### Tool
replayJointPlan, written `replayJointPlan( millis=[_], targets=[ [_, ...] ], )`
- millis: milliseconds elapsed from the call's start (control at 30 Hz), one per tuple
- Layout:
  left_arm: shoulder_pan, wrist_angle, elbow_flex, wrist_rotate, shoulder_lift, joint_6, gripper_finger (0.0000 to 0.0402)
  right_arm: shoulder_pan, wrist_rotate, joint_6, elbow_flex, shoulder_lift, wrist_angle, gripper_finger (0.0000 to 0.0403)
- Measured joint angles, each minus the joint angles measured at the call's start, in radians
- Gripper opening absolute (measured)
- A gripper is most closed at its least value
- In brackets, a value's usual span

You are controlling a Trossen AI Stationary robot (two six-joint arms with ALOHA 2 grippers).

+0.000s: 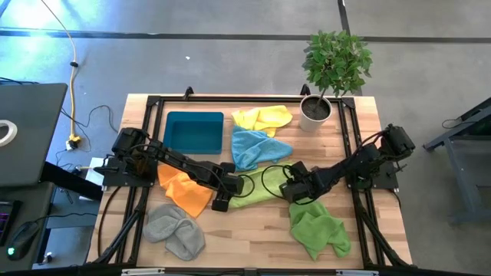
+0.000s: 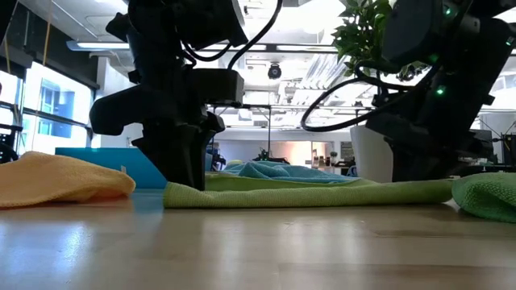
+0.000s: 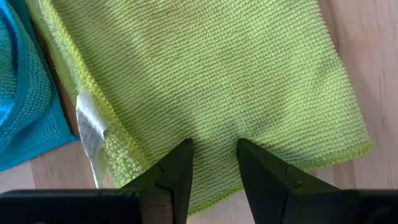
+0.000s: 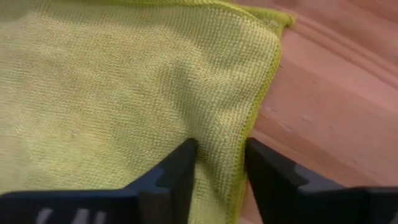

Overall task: Fold microfiber towels
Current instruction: Fold the light green microfiber cloth

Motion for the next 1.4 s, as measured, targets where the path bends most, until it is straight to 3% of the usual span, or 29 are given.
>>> replayJointPlan(
  millis=[333, 600, 900, 1067, 1233, 1400],
  targets=[
    [0.0, -0.001, 0.036, -0.041, 0.0, 0.0, 0.0117, 0.0, -0.009, -0.048, 0.002, 0.001, -0.032, 0.0006],
    [0.0, -0.075, 0.127, -0.066, 0.0, -0.013, 0.0117, 0.0, -0.05, -0.045, 0.003, -0.002, -0.314, 0.0002],
    [-0.001, -0.102, 0.153, -0.062, 0.0, 0.01, 0.0117, 0.0, -0.235, 0.089, 0.002, -0.019, -0.695, 0.0001],
    [-0.001, -0.119, 0.153, -0.062, 0.0, 0.022, 0.0117, 0.0, -0.246, 0.085, 0.09, -0.02, -0.811, 0.0],
    [0.0, -0.119, 0.153, -0.062, 0.0, 0.037, 0.0117, 0.001, -0.232, 0.081, 0.233, -0.022, -0.837, 0.0],
    [0.0, -0.164, 0.153, -0.061, 0.0, 0.06, 0.0117, 0.001, -0.21, 0.049, 0.346, -0.022, -0.69, 0.0]
  ],
)
